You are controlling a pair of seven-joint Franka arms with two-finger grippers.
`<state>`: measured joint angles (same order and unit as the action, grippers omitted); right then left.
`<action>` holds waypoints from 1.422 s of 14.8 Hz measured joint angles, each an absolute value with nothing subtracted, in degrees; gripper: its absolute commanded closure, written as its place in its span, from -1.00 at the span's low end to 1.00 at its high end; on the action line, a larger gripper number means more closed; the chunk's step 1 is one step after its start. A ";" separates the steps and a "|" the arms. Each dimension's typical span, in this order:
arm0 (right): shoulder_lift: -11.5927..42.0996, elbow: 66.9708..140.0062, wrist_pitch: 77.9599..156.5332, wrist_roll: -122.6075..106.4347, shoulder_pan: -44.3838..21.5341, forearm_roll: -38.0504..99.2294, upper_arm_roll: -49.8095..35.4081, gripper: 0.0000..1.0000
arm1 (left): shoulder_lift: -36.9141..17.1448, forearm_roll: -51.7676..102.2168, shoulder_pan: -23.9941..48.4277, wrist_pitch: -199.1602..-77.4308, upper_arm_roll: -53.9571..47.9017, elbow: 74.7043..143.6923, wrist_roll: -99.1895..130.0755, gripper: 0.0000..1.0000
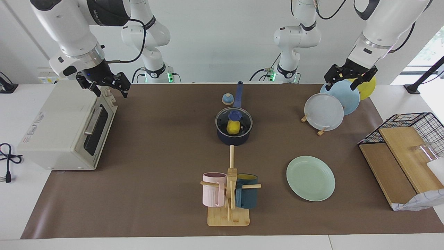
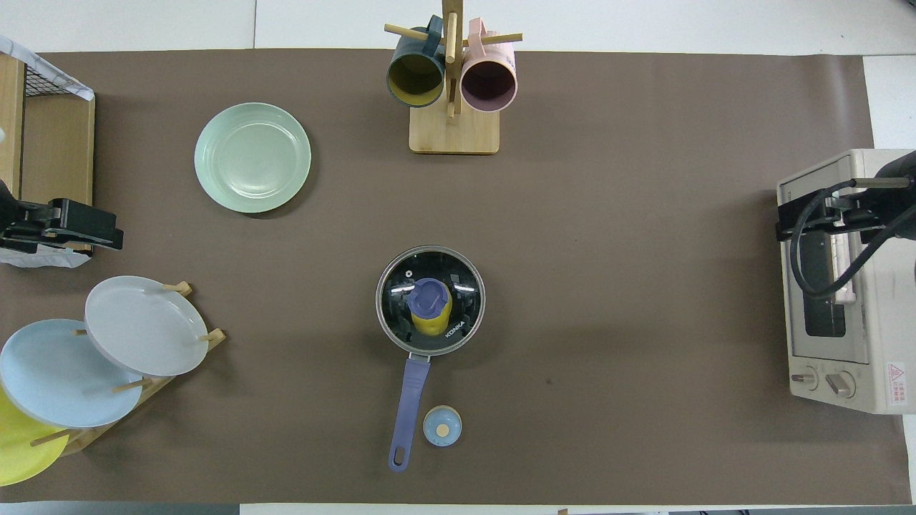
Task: Transfer potato from pot to plate
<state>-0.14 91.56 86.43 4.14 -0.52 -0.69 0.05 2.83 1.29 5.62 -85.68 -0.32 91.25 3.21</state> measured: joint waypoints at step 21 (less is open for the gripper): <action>4.02 87.60 88.37 6.56 -10.15 2.69 -2.68 -1.00 | 2.84 1.29 5.62 -87.00 -0.33 91.67 3.21 -1.00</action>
<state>4.02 87.60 88.37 6.56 -10.15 2.69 -2.68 2.84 1.29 5.62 -87.00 -0.33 91.67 3.21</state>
